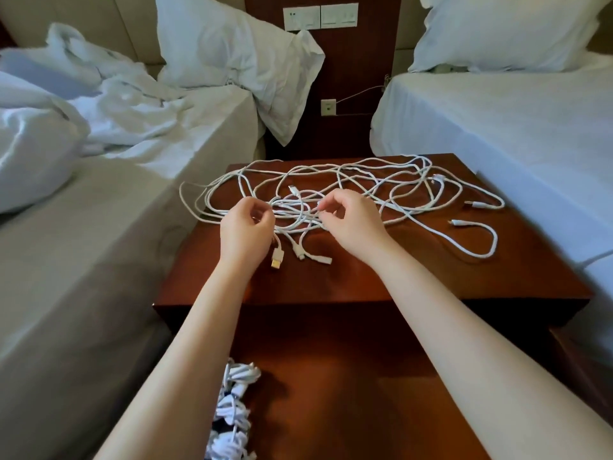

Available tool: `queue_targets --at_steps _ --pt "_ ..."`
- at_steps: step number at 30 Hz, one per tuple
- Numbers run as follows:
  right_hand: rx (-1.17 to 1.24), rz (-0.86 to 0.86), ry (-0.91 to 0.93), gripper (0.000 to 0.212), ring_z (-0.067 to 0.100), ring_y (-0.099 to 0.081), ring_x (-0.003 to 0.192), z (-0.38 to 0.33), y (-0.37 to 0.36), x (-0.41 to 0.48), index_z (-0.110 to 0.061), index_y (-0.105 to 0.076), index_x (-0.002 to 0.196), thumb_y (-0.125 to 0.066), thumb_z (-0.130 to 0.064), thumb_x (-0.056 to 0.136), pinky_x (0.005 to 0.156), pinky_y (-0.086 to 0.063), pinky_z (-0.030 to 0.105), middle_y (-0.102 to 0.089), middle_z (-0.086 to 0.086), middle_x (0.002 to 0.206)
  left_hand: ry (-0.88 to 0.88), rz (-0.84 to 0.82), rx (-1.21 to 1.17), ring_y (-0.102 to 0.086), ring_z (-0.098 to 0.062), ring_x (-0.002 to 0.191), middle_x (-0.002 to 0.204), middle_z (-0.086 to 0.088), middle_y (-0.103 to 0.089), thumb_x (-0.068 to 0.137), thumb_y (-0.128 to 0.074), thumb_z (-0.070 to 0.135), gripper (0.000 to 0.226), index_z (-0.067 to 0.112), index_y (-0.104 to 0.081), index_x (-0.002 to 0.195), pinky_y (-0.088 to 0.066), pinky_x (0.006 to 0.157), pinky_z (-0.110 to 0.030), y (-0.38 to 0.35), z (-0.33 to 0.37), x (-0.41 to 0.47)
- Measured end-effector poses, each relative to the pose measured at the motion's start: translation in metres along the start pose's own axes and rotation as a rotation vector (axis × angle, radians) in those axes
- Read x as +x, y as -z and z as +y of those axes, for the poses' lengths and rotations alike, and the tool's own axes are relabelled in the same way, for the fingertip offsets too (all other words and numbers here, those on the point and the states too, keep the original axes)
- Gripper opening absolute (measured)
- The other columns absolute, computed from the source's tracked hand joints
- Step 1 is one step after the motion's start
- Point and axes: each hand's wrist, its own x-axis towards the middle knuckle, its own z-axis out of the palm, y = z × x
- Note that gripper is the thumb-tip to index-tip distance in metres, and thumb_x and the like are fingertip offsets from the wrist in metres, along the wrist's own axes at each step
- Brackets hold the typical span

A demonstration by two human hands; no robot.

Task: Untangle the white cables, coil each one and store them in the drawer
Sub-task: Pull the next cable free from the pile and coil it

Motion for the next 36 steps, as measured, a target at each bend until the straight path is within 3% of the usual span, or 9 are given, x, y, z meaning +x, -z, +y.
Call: queue_targets --at_steps 4,7,9,12,16,24,28,31,36 --pt "-0.109 0.057 0.084 0.032 0.016 -0.049 0.113 0.007 -0.021 0.013 -0.014 -0.061 0.121 -0.061 -0.012 0.09 0.09 -0.042 0.023 -0.054 0.001 0.12 -0.078 0.014 0.089 -0.052 -0.01 0.095 0.119 -0.002 -0.052 0.091 -0.057 0.016 0.026 0.014 -0.061 0.116 -0.038 0.08 -0.022 -0.007 -0.015 0.012" --pt "-0.169 -0.019 0.106 0.044 0.017 -0.039 0.131 0.007 -0.028 0.018 -0.014 -0.049 0.138 -0.055 -0.018 0.095 0.103 -0.031 0.023 -0.048 0.001 0.14 -0.085 -0.039 0.159 -0.052 -0.017 0.106 0.122 -0.005 -0.055 0.09 -0.058 0.018 0.034 0.014 -0.059 0.124 -0.043 0.091 -0.032 -0.012 -0.023 0.017" --pt "-0.243 -0.054 0.12 0.035 0.019 -0.042 0.126 0.009 -0.033 0.019 -0.013 -0.056 0.13 -0.053 -0.024 0.097 0.101 -0.035 0.028 -0.057 0.0 0.13 -0.107 -0.048 0.184 -0.053 -0.024 0.11 0.117 -0.006 -0.06 0.09 -0.058 0.017 0.03 0.014 -0.062 0.12 -0.045 0.095 -0.04 -0.013 -0.025 0.016" --pt "-0.276 0.029 0.149 0.026 0.018 -0.047 0.102 0.012 -0.037 0.015 -0.011 -0.065 0.098 -0.058 -0.036 0.093 0.079 -0.041 0.028 -0.06 -0.003 0.096 -0.146 -0.036 0.203 -0.054 -0.022 0.107 0.11 -0.004 -0.06 0.089 -0.06 0.015 0.023 0.012 -0.066 0.11 -0.046 0.087 -0.033 -0.012 -0.024 0.013" --pt "-0.261 0.173 0.14 0.022 0.017 -0.045 0.088 0.011 -0.034 0.015 -0.015 -0.053 0.077 -0.056 -0.029 0.094 0.06 -0.031 0.023 -0.048 -0.006 0.083 -0.169 -0.049 0.234 -0.052 -0.023 0.103 0.098 0.002 -0.053 0.085 -0.061 0.008 0.008 0.016 -0.064 0.086 -0.043 0.081 -0.03 -0.011 -0.021 0.008" --pt "-0.16 0.429 0.096 0.022 0.01 -0.043 0.093 0.012 -0.03 0.015 -0.009 -0.073 0.098 -0.058 -0.025 0.095 0.061 -0.034 0.016 -0.056 -0.001 0.092 -0.173 -0.053 0.246 -0.048 -0.022 0.103 0.095 0.003 -0.052 0.086 -0.058 0.008 0.008 0.013 -0.064 0.09 -0.032 0.079 -0.025 -0.009 -0.019 0.003" --pt "0.005 0.37 0.074 0.02 0.011 -0.053 0.068 0.001 -0.021 0.009 -0.007 -0.071 0.09 -0.058 -0.021 0.096 0.056 -0.039 0.012 -0.06 0.001 0.079 -0.212 0.034 0.211 -0.046 -0.023 0.11 0.107 -0.003 -0.058 0.088 -0.061 0.013 0.013 0.01 -0.066 0.099 -0.028 0.085 -0.022 -0.008 -0.018 -0.006" --pt "0.252 0.294 -0.034 0.023 0.007 -0.059 0.06 -0.016 -0.009 -0.007 -0.007 -0.068 0.085 -0.056 -0.022 0.097 0.054 -0.044 0.011 -0.062 -0.001 0.066 -0.249 0.068 0.153 -0.049 -0.024 0.103 0.095 -0.003 -0.06 0.089 -0.061 0.018 0.01 0.01 -0.068 0.091 -0.028 0.084 -0.022 -0.006 -0.014 -0.015" --pt "0.651 0.265 -0.197 0.006 0.005 -0.06 0.062 -0.035 0.005 -0.032 -0.02 -0.063 0.092 -0.058 -0.022 0.096 0.061 -0.051 0.019 -0.063 -0.005 0.068 -0.114 -0.137 -0.212 -0.052 -0.017 0.083 0.085 -0.019 -0.06 0.099 -0.046 0.03 0.038 0.001 -0.065 0.084 -0.037 0.072 -0.028 0.003 0.027 -0.03"
